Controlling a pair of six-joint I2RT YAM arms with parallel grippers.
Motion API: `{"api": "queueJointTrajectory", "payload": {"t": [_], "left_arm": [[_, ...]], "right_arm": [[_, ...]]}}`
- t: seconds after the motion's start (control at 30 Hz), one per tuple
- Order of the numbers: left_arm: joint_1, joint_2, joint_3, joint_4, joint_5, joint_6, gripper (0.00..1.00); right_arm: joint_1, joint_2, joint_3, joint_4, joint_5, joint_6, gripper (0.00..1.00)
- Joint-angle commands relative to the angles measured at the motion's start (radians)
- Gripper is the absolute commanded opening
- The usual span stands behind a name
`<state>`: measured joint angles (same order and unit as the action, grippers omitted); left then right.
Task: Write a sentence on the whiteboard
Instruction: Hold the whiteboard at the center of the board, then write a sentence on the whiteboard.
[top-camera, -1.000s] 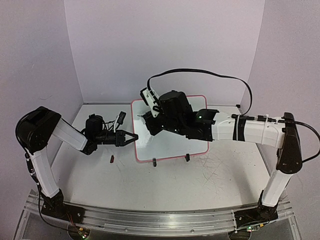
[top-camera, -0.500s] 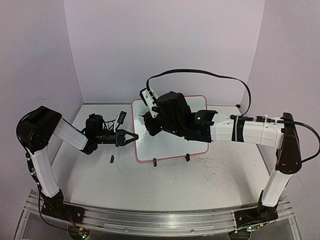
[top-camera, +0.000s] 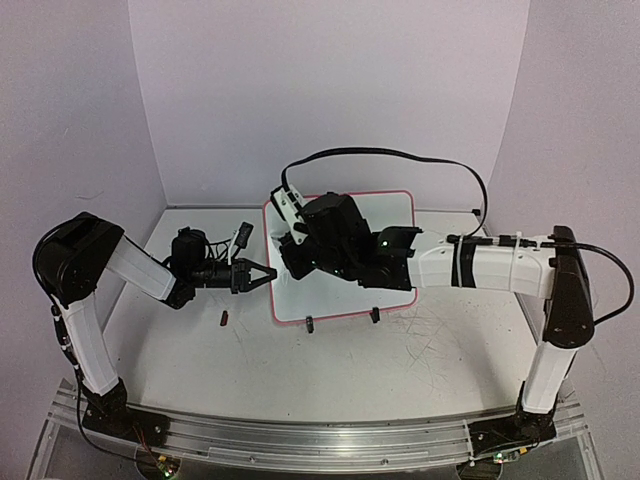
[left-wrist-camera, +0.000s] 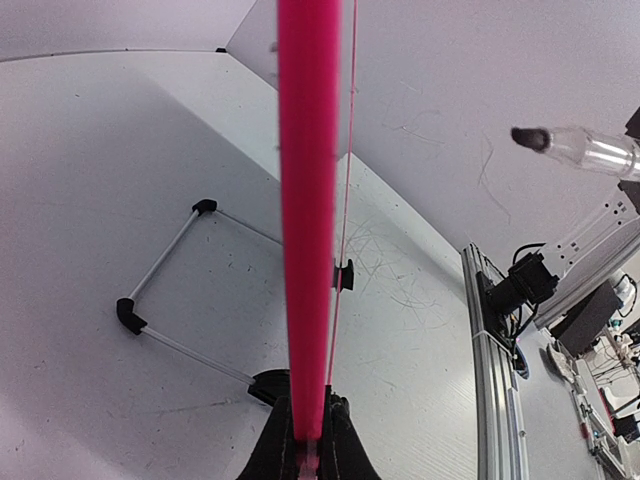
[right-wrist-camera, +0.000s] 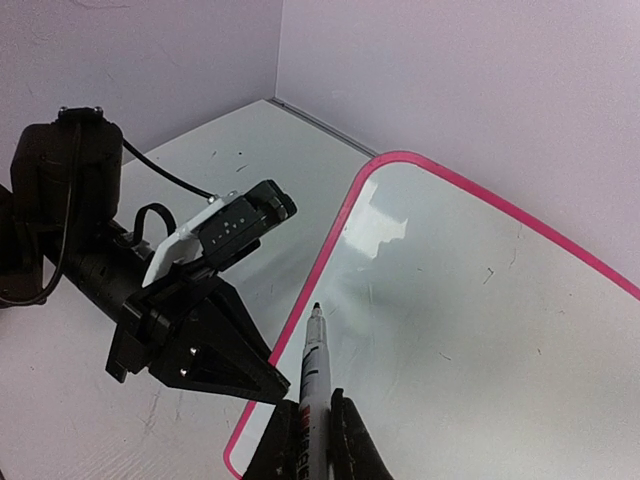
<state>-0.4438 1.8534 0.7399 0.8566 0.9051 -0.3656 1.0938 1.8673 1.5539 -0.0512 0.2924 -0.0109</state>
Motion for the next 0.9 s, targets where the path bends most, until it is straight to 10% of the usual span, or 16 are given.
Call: {"api": "queueJointTrajectory", "payload": {"t": [0.0, 0.87], "left_arm": [[-0.006, 0.003, 0.005, 0.026, -0.037, 0.028, 0.0], [-0.006, -0.01, -0.002, 0.026, -0.032, 0.027, 0.0]], "right_arm": [[0.004, 0.017, 0.044, 0.027, 0.034, -0.005, 0.0], [0.004, 0.078, 0.098, 0.029, 0.074, -0.006, 0.0]]}}
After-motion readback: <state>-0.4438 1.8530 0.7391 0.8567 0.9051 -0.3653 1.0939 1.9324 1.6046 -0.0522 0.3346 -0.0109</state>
